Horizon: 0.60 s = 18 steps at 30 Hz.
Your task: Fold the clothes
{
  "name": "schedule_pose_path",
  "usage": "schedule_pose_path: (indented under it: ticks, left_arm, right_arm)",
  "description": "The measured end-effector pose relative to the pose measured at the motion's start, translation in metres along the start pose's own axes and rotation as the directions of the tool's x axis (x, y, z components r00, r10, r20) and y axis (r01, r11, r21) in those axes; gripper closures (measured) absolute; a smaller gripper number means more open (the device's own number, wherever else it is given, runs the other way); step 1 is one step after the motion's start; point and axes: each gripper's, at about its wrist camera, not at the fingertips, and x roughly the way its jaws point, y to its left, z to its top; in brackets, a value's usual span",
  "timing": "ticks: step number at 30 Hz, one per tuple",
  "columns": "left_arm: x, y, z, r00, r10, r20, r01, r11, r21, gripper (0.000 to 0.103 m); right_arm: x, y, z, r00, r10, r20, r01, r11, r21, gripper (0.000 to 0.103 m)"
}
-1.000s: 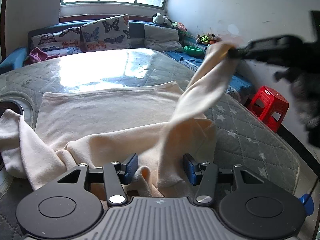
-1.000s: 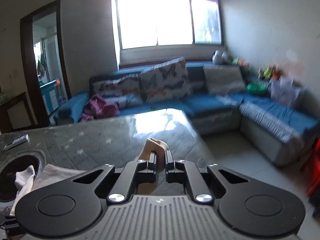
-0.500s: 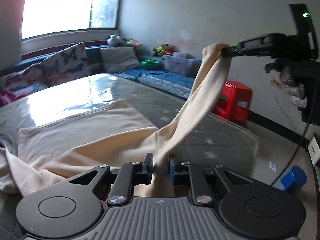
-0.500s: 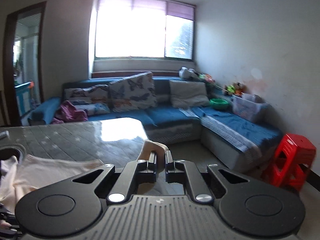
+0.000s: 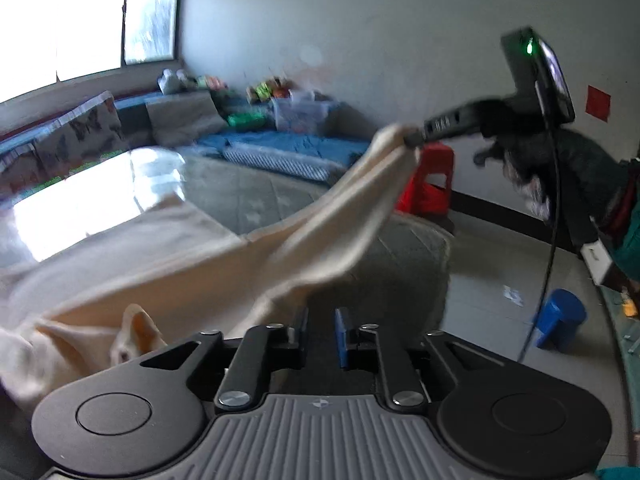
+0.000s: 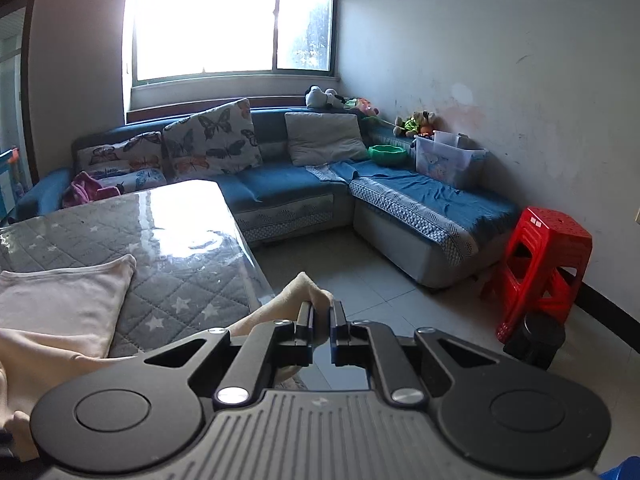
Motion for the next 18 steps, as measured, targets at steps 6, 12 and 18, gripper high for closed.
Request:
schedule_pose_path:
  ticks: [6, 12, 18]
  left_arm:
    - [0.009, 0.004, 0.002, 0.996, 0.092, -0.006, -0.091, 0.995, 0.04, 0.063]
    - [0.022, -0.002, -0.006, 0.994, 0.106, -0.025, -0.103, 0.99, 0.096, 0.069]
    - [0.004, -0.007, -0.006, 0.999, -0.001, -0.038, 0.005, 0.994, 0.11, 0.098]
  right_arm:
    - [-0.003, -0.002, 0.001, 1.0, 0.01, 0.013, -0.01, 1.0, 0.003, 0.096]
    - [-0.003, -0.001, 0.003, 1.0, 0.015, 0.022, -0.015, 1.0, -0.005, 0.096]
    - [0.002, -0.002, 0.003, 1.0, 0.0, 0.016, 0.0, 1.0, -0.006, 0.096]
